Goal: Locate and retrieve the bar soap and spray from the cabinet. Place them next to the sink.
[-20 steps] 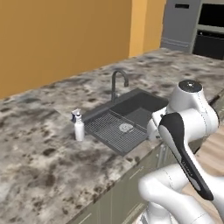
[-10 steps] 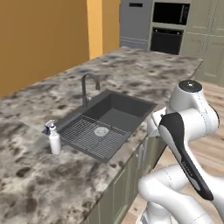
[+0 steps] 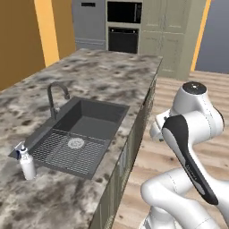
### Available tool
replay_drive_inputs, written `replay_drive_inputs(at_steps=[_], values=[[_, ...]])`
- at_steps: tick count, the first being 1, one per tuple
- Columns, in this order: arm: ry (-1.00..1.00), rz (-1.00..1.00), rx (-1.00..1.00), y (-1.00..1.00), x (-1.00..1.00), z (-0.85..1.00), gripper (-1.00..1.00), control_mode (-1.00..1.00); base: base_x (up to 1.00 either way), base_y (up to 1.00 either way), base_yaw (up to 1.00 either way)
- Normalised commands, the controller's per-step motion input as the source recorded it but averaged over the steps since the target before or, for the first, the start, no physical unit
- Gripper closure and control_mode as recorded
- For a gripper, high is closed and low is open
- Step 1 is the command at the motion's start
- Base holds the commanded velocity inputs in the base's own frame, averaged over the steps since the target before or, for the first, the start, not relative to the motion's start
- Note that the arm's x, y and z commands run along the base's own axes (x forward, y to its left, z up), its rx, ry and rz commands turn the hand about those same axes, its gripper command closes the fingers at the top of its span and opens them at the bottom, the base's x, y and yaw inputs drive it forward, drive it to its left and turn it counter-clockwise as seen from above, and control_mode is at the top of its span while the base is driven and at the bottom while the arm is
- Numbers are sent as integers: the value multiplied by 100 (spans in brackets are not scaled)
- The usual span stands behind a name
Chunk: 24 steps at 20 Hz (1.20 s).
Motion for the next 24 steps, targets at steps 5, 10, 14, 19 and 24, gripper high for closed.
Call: replay_drive_inputs(at_steps=[5,10,14,19,24], values=[[0,0,0,0,0,0,-100,100,0,0,-43],[0,0,0,0,0,0,-100,100,0,0,-43],[0,0,0,0,0,0,-100,100,0,-12,-35],[0,0,0,0,0,0,-100,100,0,-1,-39],[0,0,0,0,0,0,-100,100,2,-12,-36]])
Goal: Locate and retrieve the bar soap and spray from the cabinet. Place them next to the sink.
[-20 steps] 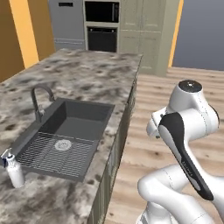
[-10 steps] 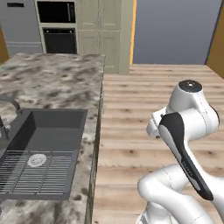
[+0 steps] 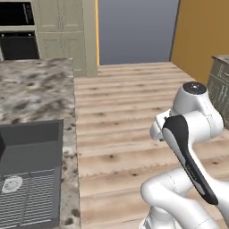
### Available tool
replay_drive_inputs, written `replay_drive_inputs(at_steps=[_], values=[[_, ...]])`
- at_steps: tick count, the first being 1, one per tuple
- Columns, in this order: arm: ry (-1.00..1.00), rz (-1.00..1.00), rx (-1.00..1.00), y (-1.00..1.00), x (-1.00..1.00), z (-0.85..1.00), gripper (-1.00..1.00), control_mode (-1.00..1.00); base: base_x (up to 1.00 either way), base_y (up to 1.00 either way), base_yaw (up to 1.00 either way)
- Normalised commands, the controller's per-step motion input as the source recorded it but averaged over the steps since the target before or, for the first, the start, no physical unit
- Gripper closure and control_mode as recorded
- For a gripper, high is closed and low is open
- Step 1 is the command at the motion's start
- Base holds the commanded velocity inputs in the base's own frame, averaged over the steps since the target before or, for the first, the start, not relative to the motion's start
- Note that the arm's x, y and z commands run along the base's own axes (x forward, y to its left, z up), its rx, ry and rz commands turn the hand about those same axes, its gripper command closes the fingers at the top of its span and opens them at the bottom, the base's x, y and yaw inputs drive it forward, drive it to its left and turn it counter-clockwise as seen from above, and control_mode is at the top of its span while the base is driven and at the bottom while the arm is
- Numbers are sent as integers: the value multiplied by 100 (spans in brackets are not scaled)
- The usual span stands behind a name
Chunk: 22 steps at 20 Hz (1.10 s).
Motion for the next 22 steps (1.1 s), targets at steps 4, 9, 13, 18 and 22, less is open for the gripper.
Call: replay_drive_inputs(at_steps=[4,9,13,18,22], values=[[0,0,0,0,0,0,-100,100,0,-28,-34],[0,0,0,0,0,0,-100,100,2,-40,-30],[0,0,0,0,0,0,-100,100,3,-15,-37],[0,0,0,0,0,0,-100,100,0,0,-42],[0,0,0,0,0,0,-100,100,4,0,-41]])
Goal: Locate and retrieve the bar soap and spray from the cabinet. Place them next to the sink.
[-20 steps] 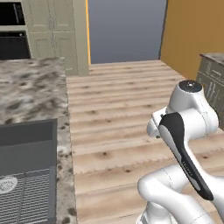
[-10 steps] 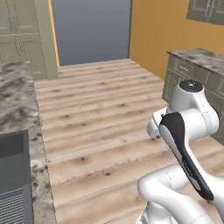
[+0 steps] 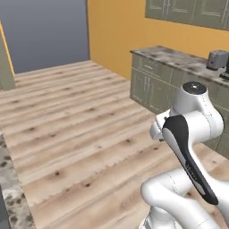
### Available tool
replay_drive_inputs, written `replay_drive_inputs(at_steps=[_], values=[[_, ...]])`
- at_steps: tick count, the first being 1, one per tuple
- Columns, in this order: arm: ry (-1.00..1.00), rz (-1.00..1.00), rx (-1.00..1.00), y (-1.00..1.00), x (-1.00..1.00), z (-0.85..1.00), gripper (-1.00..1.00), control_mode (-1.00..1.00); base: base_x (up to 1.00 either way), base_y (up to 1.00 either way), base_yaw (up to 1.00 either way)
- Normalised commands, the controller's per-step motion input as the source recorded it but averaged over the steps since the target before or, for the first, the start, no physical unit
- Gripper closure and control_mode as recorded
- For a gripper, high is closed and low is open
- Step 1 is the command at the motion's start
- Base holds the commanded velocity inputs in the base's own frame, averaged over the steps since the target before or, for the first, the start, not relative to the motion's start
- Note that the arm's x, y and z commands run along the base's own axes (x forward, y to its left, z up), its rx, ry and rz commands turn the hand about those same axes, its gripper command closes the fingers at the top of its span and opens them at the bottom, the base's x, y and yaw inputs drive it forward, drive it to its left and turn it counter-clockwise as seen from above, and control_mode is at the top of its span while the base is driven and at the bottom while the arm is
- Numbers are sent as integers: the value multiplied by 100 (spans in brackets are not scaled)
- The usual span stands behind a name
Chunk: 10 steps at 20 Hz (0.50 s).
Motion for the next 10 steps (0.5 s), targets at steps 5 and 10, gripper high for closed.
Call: replay_drive_inputs(at_steps=[5,10], values=[[0,0,0,0,0,0,-100,100,1,0,-47],[0,0,0,0,0,0,-100,100,0,-5,-48]])
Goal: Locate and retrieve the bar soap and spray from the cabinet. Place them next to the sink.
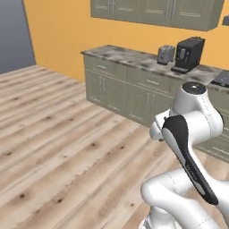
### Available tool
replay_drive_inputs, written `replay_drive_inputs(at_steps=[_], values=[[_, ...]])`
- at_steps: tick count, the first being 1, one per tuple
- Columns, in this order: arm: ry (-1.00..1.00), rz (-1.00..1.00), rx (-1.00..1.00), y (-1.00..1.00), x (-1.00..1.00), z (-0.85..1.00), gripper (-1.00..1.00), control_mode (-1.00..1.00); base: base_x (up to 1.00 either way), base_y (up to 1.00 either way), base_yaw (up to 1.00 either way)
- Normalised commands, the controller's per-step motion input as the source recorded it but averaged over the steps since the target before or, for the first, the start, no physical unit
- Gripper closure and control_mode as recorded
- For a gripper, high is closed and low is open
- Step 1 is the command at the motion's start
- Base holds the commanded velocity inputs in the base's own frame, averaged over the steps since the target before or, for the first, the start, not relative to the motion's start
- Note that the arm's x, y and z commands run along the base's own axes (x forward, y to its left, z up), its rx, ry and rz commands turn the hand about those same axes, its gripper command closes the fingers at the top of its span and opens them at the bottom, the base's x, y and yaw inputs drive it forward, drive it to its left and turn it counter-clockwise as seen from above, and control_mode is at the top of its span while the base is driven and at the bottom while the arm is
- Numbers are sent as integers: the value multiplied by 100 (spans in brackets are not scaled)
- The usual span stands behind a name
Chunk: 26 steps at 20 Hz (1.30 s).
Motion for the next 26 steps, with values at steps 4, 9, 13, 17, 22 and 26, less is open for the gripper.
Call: replay_drive_inputs(at_steps=[4,9,13,17,22,26], values=[[0,0,0,0,0,0,-100,100,0,-14,-46],[0,0,0,0,0,0,-100,100,0,-19,-45],[0,0,0,0,0,0,-100,100,0,-21,-45],[0,0,0,0,0,0,-100,100,1,-23,-44],[0,0,0,0,0,0,-100,100,15,-29,-37],[0,0,0,0,0,0,-100,100,41,-53,-20]])
